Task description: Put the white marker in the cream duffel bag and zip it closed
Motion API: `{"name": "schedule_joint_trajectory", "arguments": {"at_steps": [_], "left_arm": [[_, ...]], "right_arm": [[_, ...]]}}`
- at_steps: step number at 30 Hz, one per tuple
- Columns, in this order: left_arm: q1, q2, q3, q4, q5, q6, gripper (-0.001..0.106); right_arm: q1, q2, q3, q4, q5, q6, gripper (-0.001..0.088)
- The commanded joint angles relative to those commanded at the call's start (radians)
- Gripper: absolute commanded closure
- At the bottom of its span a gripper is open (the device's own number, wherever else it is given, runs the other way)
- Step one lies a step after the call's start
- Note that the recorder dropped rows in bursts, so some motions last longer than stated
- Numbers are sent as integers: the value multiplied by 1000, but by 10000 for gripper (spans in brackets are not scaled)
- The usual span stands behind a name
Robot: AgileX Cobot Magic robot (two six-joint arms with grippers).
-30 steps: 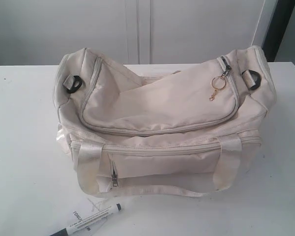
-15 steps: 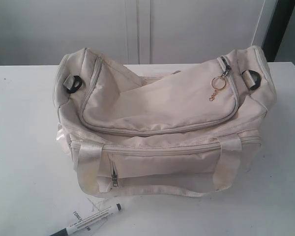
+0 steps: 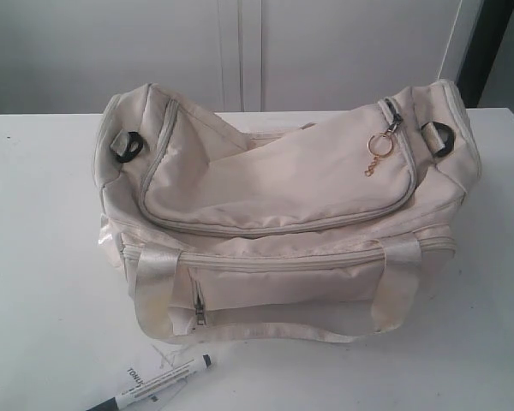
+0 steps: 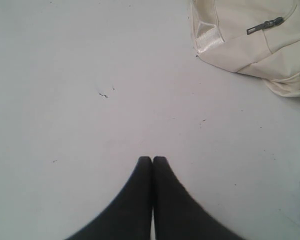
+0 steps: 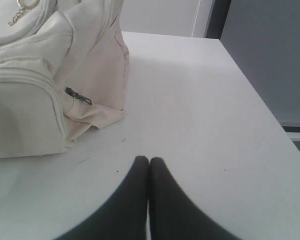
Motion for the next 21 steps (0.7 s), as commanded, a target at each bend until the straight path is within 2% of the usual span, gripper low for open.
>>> {"name": "schedule_joint_trajectory", "arguments": {"at_steps": [9,21], "left_arm": [[0,0,0,0,0,0,1053],[0,0,0,0,0,0,1053]], "right_arm": [[0,0,0,0,-5,0,868],[0,0,-77,0,-51,0,868]]}}
